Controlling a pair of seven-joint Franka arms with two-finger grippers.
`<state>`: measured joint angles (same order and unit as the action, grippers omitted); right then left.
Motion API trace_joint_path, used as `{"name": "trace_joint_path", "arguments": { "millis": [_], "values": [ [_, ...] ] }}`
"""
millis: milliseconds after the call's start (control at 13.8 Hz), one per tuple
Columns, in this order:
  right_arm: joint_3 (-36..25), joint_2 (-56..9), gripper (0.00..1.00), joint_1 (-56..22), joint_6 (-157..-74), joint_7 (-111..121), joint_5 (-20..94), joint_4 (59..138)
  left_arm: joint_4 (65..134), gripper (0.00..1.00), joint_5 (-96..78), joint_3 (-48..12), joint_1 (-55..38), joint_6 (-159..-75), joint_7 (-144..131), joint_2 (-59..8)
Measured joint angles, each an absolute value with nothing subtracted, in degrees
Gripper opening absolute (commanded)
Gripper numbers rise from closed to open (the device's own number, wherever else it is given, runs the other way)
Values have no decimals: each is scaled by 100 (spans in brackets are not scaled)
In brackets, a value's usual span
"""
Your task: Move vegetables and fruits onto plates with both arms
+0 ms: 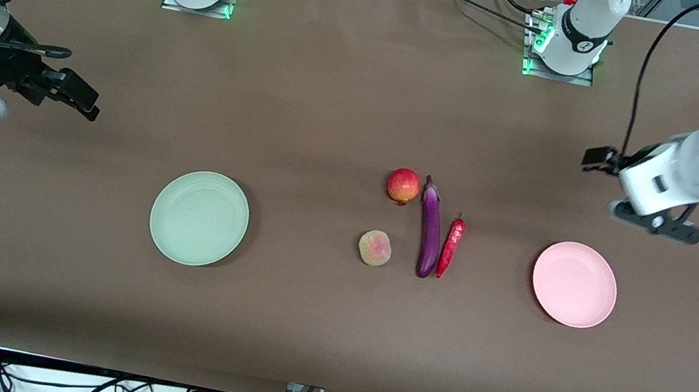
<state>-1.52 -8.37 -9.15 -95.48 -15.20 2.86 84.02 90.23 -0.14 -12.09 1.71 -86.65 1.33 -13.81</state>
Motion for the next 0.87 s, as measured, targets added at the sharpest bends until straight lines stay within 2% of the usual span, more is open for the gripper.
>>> {"name": "trace_joint_path", "arguments": {
  "millis": [655, 873],
  "values": [
    [-153, -837, 100, -915, -9553, -1520, 288, 8399, 9092, 100, -2, -1245, -540, -11015, 426, -2976],
    [-153, -837, 100, -915, -9555, -1520, 289, 8399, 9623, 100, 8, -1247, -696, -12112, 487, -3250]
  ]
}}
